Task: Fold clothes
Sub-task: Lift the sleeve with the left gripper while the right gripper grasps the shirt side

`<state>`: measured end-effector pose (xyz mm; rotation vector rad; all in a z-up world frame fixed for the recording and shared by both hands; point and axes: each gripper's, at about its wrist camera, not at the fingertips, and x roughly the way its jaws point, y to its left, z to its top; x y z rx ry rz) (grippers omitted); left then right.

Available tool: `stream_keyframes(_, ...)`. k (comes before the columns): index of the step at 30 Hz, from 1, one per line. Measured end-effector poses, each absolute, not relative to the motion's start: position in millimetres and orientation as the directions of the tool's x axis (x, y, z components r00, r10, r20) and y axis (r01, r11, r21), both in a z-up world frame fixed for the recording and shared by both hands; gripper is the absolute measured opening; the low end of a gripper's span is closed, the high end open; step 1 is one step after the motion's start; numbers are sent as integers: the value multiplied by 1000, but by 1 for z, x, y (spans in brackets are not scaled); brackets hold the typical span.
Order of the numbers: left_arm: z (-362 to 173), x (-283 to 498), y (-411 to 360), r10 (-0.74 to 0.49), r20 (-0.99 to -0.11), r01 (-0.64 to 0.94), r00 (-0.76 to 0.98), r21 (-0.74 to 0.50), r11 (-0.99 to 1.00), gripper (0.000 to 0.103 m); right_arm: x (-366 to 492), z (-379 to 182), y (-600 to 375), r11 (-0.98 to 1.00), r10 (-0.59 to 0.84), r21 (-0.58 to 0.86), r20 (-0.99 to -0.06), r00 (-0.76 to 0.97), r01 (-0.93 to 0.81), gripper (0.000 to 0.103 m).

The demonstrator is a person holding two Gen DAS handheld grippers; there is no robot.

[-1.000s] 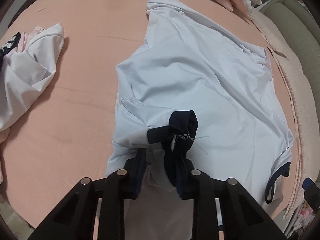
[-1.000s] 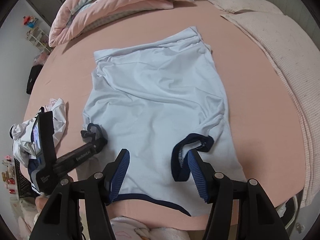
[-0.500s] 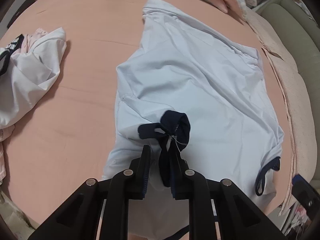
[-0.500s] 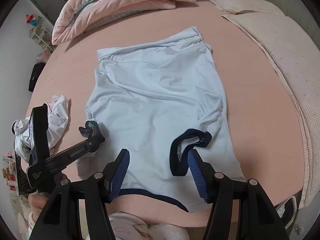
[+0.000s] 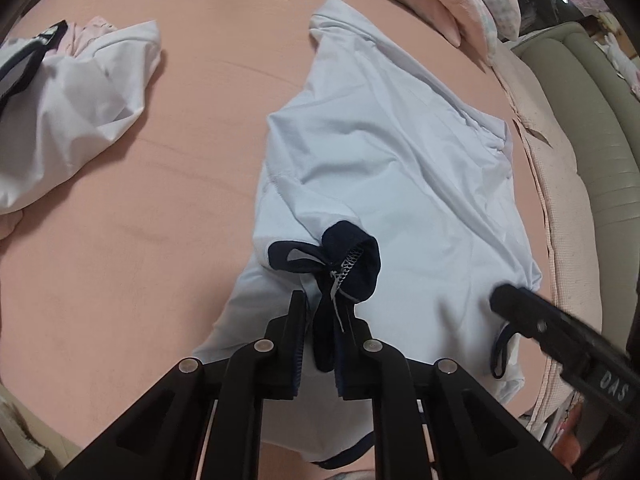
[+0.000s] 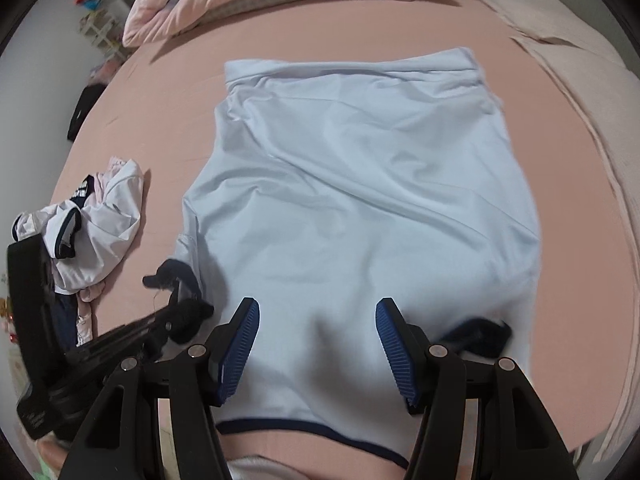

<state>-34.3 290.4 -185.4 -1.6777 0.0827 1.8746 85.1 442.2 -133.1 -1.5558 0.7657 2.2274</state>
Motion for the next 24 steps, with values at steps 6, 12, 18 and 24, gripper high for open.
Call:
stream_keyframes(6, -193, -35, 283, 426, -904, -451, 33, -394, -801, 10, 53, -144, 419, -841, -132, 298, -923, -362, -452, 60)
stream_keyframes(12, -192, -35, 275, 442, -896, -460, 44, -411, -787, 10, 36, -149, 388, -894, -157, 279, -928, -338, -351, 60)
stream_keyframes(18, -192, -37, 265, 463, -885, -463, 55, -433, -773, 10, 25, -159, 382, -885, -254, 350, -915, -313, -306, 60)
stream_keyframes(24, -189, -35, 267, 472, -881, -474, 43, -434, -766, 10, 11, -161, 375, -892, -309, 381, -907, -287, -244, 60)
